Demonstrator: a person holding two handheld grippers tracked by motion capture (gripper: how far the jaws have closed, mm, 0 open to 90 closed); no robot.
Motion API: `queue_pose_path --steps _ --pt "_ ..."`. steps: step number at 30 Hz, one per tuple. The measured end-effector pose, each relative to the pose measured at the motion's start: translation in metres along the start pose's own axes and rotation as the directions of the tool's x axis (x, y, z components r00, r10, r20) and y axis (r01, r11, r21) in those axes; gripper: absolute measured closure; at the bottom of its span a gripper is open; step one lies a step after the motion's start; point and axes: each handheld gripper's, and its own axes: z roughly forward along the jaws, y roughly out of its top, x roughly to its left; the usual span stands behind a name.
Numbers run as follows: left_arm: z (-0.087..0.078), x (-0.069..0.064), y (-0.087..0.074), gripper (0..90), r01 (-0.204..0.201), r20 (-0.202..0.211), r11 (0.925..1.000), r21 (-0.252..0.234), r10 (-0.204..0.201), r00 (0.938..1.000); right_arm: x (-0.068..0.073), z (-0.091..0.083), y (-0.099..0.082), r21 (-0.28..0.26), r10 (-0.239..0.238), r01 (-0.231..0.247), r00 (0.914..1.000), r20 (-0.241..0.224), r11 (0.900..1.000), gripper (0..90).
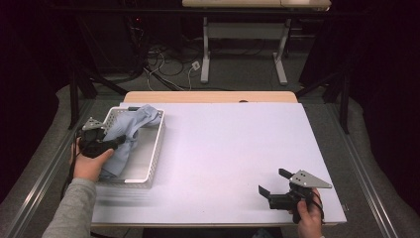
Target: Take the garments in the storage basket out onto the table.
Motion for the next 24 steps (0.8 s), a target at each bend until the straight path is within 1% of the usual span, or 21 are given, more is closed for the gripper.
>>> queue_pose_path --steps 2,5,6,7,13,14,15,19,20,21,24 --pt "-0.002 0.0 0.001 57.9 0.002 0.001 1.0 -0.008 -0.002 1.0 0.0 0.0 0.0 -0.002 -0.001 0.001 1.0 0.001 1.0 1.0" --pt "-0.005 0.0 0.002 58.0 -0.007 0.001 0.9997 -0.024 0.007 1.0 0.0 0.0 0.0 -0.003 0.0 0.0 1.0 0.002 1.0 1.0" --pt "-0.006 -0.001 0.003 58.0 0.0 0.002 0.9997 -0.025 0.0 1.0 0.0 0.0 0.0 -0.003 -0.001 0.001 1.0 0.002 1.0 1.0" --pt "-0.007 -0.001 0.003 57.9 -0.008 0.0 0.9996 -0.028 0.008 1.0 0.0 0.0 0.0 -0.002 0.001 -0.001 1.0 0.0 1.0 1.0" --pt "-0.013 -0.001 0.005 57.9 -0.014 -0.002 0.999 -0.043 0.014 0.9999 0.0 0.0 0.0 -0.007 0.0 0.0 1.0 0.002 1.0 1.0" --pt "-0.013 -0.002 0.005 58.0 -0.006 -0.002 0.9987 -0.051 0.006 1.0 0.0 0.0 0.0 -0.008 0.0 0.0 1.0 0.002 1.0 1.0" --pt "-0.014 -0.002 0.005 57.9 -0.011 -0.003 0.9984 -0.056 0.011 0.9999 0.0 0.0 0.0 -0.002 0.0 0.0 1.0 0.002 1.0 1.0" --pt "-0.018 -0.003 0.005 57.9 -0.004 -0.003 0.9977 -0.068 0.004 1.0 0.0 0.0 0.0 -0.007 -0.001 0.001 1.0 0.003 1.0 1.0" --pt "-0.019 -0.002 0.005 57.9 -0.008 -0.003 0.9974 -0.072 0.008 1.0 -0.001 0.0 0.0 -0.009 -0.005 0.005 1.0 0.003 0.9999 1.0" --pt "-0.02 -0.003 0.005 57.9 0.0 0.0 0.997 -0.078 0.0 1.0 -0.001 0.0 0.0 -0.008 -0.002 0.002 1.0 0.002 1.0 1.0" --pt "-0.022 -0.002 0.005 57.9 0.009 0.004 0.9962 -0.086 -0.009 1.0 -0.001 0.001 0.0 -0.004 -0.004 0.004 1.0 0.004 1.0 1.0"
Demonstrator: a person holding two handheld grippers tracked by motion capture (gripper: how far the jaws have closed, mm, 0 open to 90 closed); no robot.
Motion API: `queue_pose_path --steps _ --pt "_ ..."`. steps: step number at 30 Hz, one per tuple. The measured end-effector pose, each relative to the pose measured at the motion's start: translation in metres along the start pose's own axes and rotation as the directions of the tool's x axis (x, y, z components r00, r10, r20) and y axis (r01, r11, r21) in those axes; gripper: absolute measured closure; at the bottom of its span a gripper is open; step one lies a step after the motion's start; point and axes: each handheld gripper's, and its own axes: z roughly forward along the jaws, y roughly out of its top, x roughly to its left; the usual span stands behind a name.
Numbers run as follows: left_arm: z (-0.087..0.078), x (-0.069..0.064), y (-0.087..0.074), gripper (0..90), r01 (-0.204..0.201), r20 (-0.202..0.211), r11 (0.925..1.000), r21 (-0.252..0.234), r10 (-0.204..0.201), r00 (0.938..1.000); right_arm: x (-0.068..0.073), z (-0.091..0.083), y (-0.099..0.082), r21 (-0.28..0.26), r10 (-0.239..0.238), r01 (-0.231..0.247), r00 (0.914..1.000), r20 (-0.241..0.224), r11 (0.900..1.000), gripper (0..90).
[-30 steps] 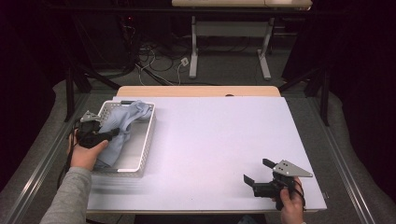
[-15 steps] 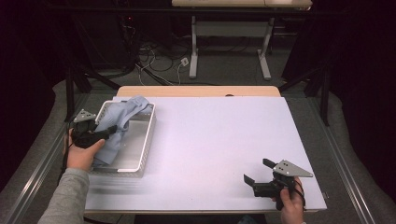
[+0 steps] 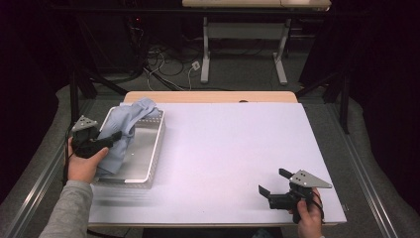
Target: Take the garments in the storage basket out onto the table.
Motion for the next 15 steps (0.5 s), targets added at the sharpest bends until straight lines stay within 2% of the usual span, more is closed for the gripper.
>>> queue_pose_path --steps 15 --pt "-0.013 -0.003 0.003 57.9 0.017 0.008 0.9972 -0.073 -0.017 0.9998 0.0 0.0 0.0 -0.005 -0.001 0.001 1.0 0.0 1.0 1.0"
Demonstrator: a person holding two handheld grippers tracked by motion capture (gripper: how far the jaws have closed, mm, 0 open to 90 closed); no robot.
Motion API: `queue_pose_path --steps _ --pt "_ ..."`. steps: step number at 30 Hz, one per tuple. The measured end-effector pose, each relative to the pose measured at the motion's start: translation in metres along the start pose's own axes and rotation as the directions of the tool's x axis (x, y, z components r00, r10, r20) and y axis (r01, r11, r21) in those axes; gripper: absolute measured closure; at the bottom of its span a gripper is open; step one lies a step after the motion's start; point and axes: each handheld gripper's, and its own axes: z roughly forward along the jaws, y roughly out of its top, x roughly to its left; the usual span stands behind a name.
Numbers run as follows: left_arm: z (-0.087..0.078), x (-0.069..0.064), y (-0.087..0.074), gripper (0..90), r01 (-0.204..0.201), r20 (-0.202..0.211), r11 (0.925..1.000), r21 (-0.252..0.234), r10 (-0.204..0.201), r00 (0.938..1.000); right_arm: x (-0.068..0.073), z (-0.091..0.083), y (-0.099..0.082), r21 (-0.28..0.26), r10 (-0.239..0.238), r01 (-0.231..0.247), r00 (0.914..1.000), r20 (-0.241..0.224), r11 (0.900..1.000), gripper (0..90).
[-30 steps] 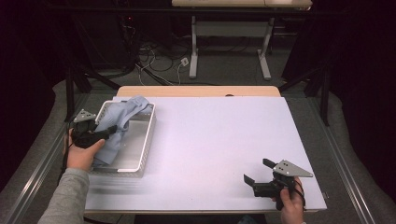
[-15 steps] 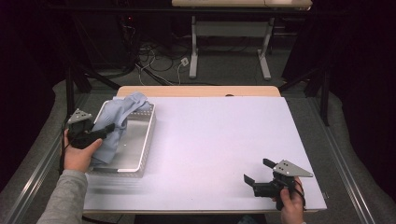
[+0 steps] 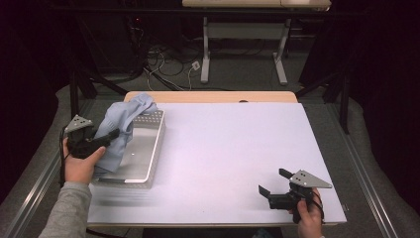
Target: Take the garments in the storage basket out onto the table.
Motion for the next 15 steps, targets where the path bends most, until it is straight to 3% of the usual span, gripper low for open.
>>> queue_pose_path --steps 15 --pt "-0.019 -0.013 0.006 57.9 0.022 0.033 0.9958 -0.089 -0.019 0.9993 0.0 0.0 0.0 0.0 0.002 -0.002 1.0 0.0 1.0 1.0"
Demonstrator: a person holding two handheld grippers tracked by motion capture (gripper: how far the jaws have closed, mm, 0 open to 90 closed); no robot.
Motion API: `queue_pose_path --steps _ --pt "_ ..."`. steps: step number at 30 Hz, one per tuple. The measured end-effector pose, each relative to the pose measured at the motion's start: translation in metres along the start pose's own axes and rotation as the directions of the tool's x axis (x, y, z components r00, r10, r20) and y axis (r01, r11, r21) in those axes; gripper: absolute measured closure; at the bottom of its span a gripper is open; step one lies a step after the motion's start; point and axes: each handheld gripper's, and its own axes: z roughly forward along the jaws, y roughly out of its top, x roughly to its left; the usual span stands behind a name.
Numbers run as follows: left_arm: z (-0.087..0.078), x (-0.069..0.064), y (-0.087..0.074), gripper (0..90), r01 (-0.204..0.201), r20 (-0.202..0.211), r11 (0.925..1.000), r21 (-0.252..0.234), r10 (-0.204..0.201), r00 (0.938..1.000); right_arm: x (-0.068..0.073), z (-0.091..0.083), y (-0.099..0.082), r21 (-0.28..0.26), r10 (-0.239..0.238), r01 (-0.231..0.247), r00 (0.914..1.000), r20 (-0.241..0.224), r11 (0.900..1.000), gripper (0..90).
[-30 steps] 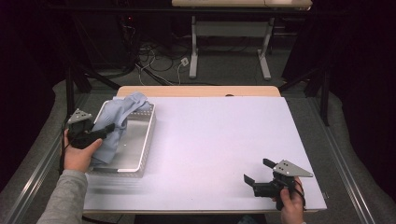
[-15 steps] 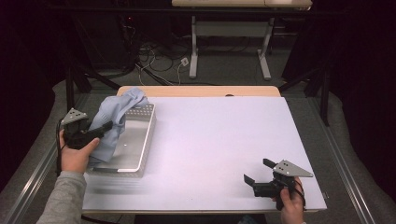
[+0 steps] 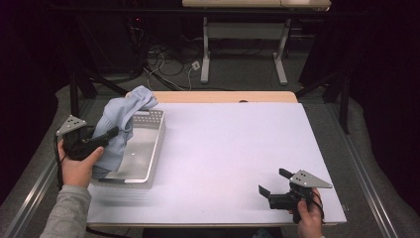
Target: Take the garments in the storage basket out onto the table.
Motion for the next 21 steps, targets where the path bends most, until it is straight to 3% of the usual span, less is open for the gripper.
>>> queue_pose_path --steps 11,21 --pt "-0.009 -0.022 0.005 57.9 0.008 0.04 0.9982 -0.06 -0.005 0.9992 0.0 0.0 0.0 0.009 0.007 -0.007 1.0 -0.001 0.9999 1.0" --pt "-0.009 -0.048 0.013 57.8 0.023 0.09 0.9921 -0.123 -0.012 0.9959 -0.002 0.003 0.0 0.003 0.008 -0.008 1.0 -0.004 1.0 1.1"
